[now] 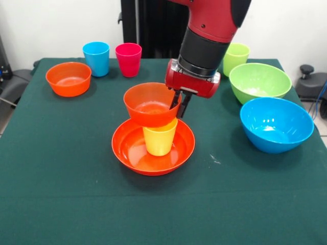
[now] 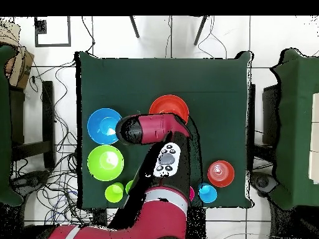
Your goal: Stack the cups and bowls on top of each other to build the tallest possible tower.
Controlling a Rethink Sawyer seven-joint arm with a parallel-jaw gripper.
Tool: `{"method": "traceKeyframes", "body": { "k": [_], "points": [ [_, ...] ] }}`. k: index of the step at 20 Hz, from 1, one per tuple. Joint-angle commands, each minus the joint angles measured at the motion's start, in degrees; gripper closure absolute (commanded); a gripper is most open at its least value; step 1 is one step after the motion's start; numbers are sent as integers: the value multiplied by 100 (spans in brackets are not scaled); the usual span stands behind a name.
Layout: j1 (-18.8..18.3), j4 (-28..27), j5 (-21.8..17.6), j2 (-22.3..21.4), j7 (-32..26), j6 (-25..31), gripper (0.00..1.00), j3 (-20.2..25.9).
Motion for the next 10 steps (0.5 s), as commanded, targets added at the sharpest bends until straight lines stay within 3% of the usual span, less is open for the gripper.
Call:
{"method": "traceKeyframes", "body": {
  "k": [1,10],
  "points": [
    [38,-186,127,92,596,-126,100,508],
    [125,-213,169,100,679,-81,100,459]
  ]
}}
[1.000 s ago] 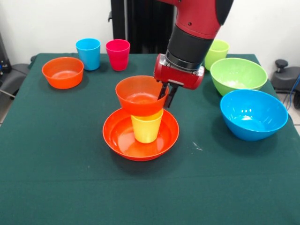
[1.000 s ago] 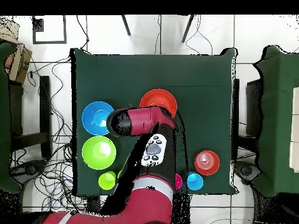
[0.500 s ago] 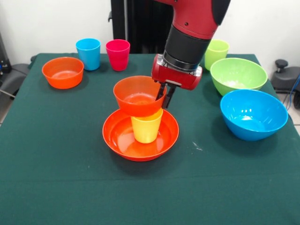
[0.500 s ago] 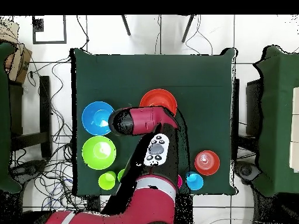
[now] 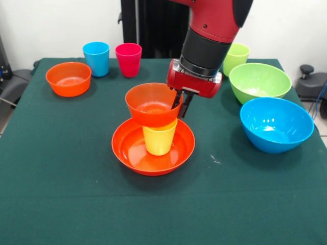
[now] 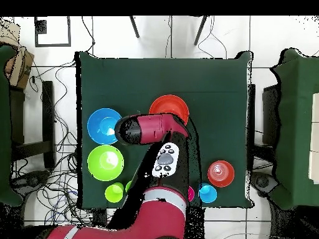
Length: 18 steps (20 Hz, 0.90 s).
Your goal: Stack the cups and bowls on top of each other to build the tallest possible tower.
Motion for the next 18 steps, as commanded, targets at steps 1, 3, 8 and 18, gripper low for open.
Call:
{"method": "traceKeyframes", "body": {
  "k": [1,3,8,18],
  "points": [
    [105,-195,163,85,690,-78,100,460],
    [131,-166,172,57,708,-61,100,444],
    [187,-140,200,29,749,-33,100,414],
    [178,-105,223,-6,698,-55,100,403]
  ]
}}
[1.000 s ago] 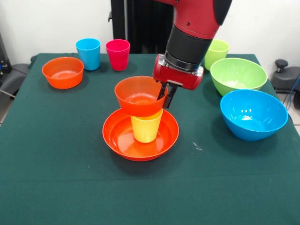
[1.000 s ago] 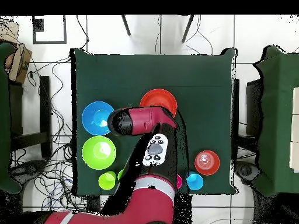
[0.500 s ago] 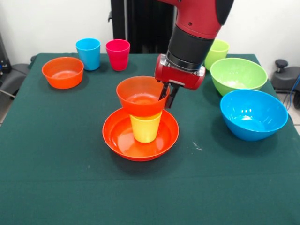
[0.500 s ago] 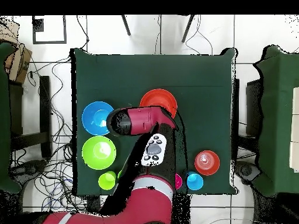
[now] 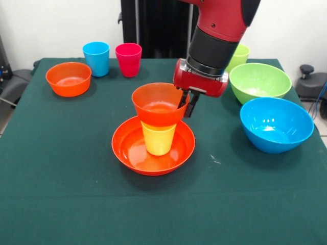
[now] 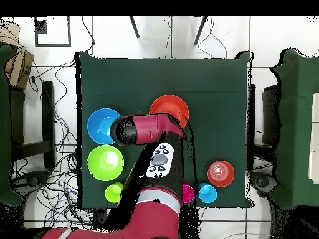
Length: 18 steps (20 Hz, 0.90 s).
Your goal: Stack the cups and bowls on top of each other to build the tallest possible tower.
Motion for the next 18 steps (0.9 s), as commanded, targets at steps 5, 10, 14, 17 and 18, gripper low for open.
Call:
{"method": "traceKeyframes", "body": {
  "k": [5,10,14,17,18],
  "points": [
    [33,5,133,3,712,-223,100,443],
    [-1,-5,118,2,683,-223,100,437],
    [-9,63,123,-116,635,-123,100,442],
    [-44,88,121,-143,593,-102,100,468],
    [-54,81,118,-134,586,-112,100,474]
  ]
}}
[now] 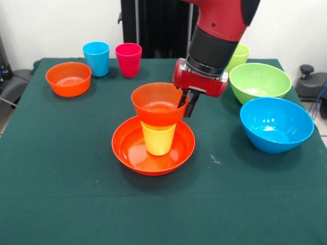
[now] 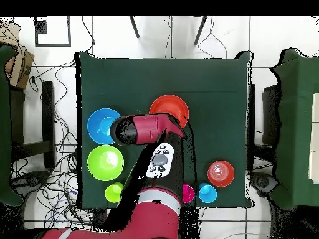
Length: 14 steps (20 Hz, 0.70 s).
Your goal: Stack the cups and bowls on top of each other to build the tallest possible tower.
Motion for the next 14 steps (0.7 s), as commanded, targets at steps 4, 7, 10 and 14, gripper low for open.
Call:
{"method": "traceKeyframes", "body": {
  "k": [4,7,10,14],
  "points": [
    [-85,-4,119,-56,561,-129,100,502],
    [-107,27,106,-73,535,-154,100,509],
    [-117,69,93,-90,529,-180,100,511],
    [-150,36,86,-91,486,-156,100,527]
  ]
}}
